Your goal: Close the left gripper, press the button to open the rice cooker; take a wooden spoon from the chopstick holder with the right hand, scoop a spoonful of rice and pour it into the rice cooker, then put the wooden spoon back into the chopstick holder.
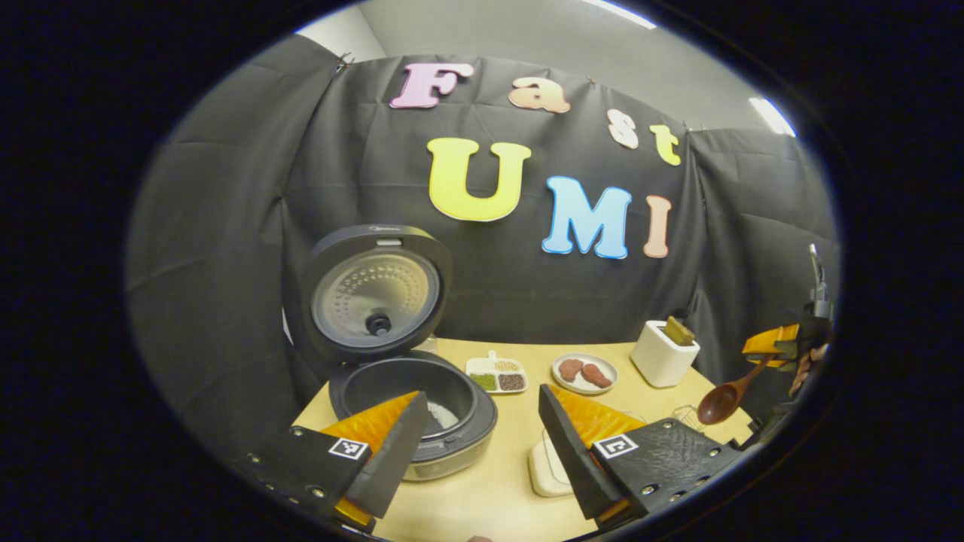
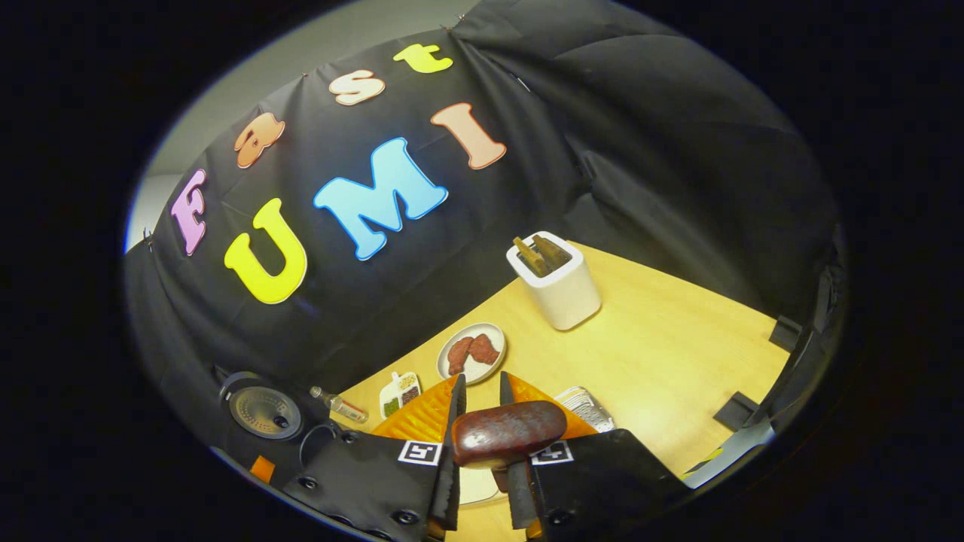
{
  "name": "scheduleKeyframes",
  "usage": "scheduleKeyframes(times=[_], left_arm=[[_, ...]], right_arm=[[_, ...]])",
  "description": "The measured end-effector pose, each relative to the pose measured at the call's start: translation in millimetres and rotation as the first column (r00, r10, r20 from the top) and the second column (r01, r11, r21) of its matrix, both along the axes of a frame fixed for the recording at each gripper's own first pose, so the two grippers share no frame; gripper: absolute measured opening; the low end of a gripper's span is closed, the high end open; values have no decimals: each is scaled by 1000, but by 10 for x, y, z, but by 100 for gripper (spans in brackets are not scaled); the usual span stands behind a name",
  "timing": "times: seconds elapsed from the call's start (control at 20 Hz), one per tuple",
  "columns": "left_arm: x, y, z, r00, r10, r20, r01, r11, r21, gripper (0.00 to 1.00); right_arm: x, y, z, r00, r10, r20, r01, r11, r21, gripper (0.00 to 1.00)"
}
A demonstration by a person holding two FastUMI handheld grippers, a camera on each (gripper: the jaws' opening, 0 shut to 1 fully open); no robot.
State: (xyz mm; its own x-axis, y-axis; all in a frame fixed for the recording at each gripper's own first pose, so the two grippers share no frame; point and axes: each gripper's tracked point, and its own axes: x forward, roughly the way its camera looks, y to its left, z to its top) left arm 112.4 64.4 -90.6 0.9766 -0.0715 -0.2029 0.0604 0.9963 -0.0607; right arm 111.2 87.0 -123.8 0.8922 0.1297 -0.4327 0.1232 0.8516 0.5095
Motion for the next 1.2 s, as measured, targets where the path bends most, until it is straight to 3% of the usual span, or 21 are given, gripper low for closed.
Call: scheduleKeyframes(times=[0.35, 0.65, 0.8, 1.05, 1.1, 1.2], left_arm=[[-202, 509, -170, 997, 72, -34, -73, 997, -28, 93], [-339, 845, -399, 989, 132, -73, -135, 991, -26, 92], [-387, 938, -538, 984, 150, -100, -152, 988, -20, 92], [-423, 963, -689, 980, 158, -120, -162, 986, -27, 92], [-423, 969, -697, 980, 159, -121, -164, 986, -30, 93], [-423, 990, -696, 979, 166, -119, -171, 985, -31, 92]], right_arm=[[236, 843, -79, 984, 176, -9, -177, 982, -65, 25], [354, 1312, -534, 950, 301, -86, -312, 934, -173, 24], [391, 1437, -780, 925, 361, -121, -381, 876, -295, 24], [334, 1558, -1230, 862, 460, -213, -503, 728, -466, 24], [307, 1577, -1341, 850, 470, -236, -523, 708, -474, 25], [276, 1654, -1422, 839, 483, -251, -542, 701, -463, 25]])
